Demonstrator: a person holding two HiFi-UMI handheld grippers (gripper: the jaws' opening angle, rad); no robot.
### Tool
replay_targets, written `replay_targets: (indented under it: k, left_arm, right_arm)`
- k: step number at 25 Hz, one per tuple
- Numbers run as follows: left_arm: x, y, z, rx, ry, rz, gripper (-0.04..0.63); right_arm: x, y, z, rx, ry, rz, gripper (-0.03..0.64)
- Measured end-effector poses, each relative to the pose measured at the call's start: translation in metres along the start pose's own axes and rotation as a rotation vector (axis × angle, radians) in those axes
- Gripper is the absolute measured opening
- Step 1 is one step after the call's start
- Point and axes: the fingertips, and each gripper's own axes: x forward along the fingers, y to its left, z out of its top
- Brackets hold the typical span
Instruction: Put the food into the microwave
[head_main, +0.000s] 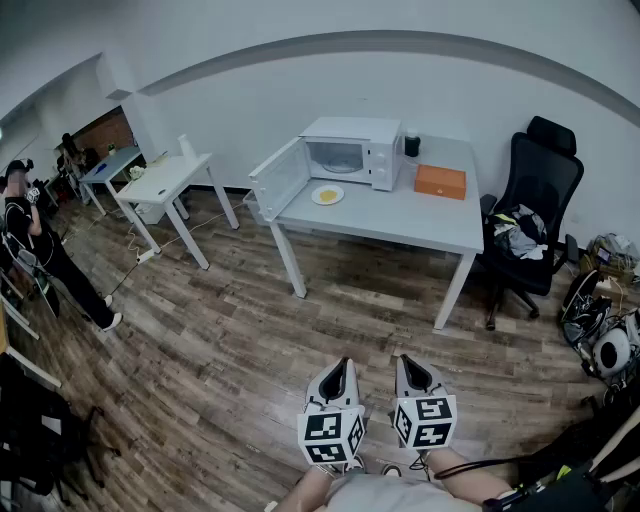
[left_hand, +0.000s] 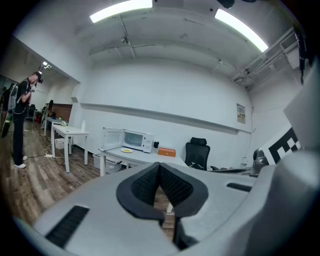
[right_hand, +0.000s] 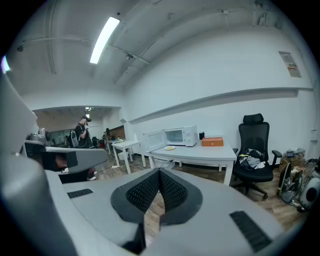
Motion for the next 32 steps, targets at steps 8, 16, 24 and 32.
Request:
replay_targets:
  k: [8, 16, 24, 32]
  left_arm:
    - [0.009, 0.009, -0.005, -0.005, 0.01, 0.006, 0.002]
    - [0.021, 0.028, -0.004, -0.016, 0.015, 0.001, 0.002]
    - [0.033, 0.067, -0.001, -0.022, 0.029, -0.012, 0.003]
    - [0.035, 0.101, -0.003, -0.063, 0.032, 0.001, 0.002]
  right_arm:
    - [0.009, 0.001, 0.0, 0.028, 0.006, 0.005, 0.015]
    - [0.03, 0.002, -0.002, 0.059, 0.015, -0.017, 0.017]
    - [0.062, 0.02, 0.002, 0.074, 0.02, -0.046, 0.017]
    - [0.077, 0.039, -0.001, 0.067, 0.037, -0.044, 0.017]
